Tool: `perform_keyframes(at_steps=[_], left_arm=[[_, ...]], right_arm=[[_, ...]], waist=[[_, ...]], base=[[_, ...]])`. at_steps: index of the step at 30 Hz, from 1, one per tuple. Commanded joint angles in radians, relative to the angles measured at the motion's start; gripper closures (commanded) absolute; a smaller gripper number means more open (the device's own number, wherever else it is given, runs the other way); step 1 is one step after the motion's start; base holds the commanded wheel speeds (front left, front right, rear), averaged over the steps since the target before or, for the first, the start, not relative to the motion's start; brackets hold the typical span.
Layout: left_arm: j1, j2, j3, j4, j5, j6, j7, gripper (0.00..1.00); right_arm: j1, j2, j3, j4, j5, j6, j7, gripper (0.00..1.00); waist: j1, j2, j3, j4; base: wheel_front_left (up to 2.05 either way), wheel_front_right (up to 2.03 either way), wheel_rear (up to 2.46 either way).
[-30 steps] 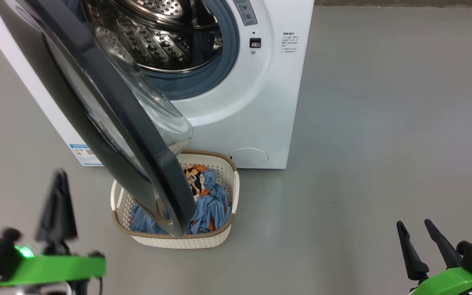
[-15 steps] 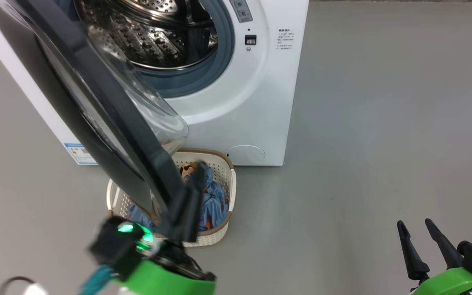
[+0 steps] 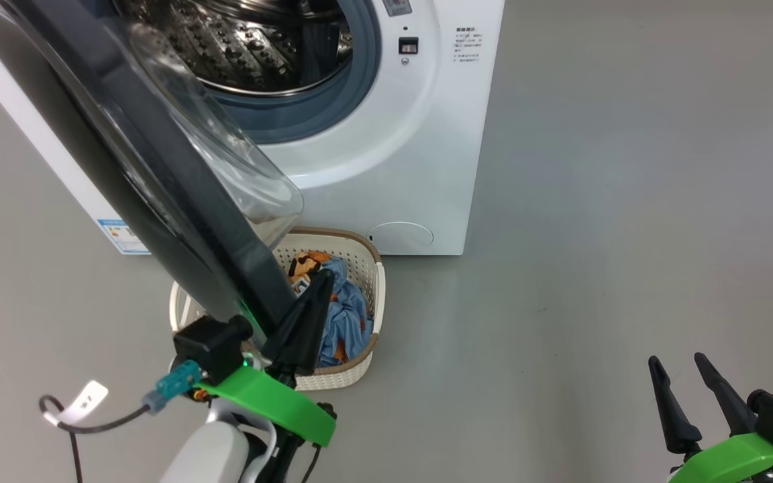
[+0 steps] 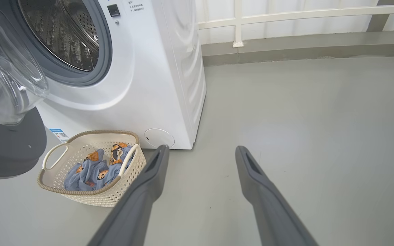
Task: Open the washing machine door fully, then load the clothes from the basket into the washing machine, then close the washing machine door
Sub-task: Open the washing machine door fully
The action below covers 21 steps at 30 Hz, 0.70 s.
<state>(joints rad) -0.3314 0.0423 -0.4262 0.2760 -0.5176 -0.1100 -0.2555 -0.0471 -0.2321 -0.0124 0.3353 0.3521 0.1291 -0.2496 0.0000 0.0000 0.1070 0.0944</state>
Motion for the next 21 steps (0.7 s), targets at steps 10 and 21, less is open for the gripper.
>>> perform_keyframes(at_steps=[10,21], left_arm=[[-0.041,0.008,0.094,0.036,-0.008,0.001,-0.006,1.0],[0.012,0.008,0.119,0.016,0.004,0.006,-0.006,1.0]], right_arm=[[-0.023,-0.021,0.014,-0.026,-0.014,0.002,-0.012,0.0],[-0.008,-0.027,0.015,-0.037,-0.018,0.002,-0.012,0.0]], waist=[[0.0,0.0,-0.003,0.019],[0.0,0.0,-0.015,0.085]], base=[[0.0,0.0,0.0],[0.0,0.0,0.0]])
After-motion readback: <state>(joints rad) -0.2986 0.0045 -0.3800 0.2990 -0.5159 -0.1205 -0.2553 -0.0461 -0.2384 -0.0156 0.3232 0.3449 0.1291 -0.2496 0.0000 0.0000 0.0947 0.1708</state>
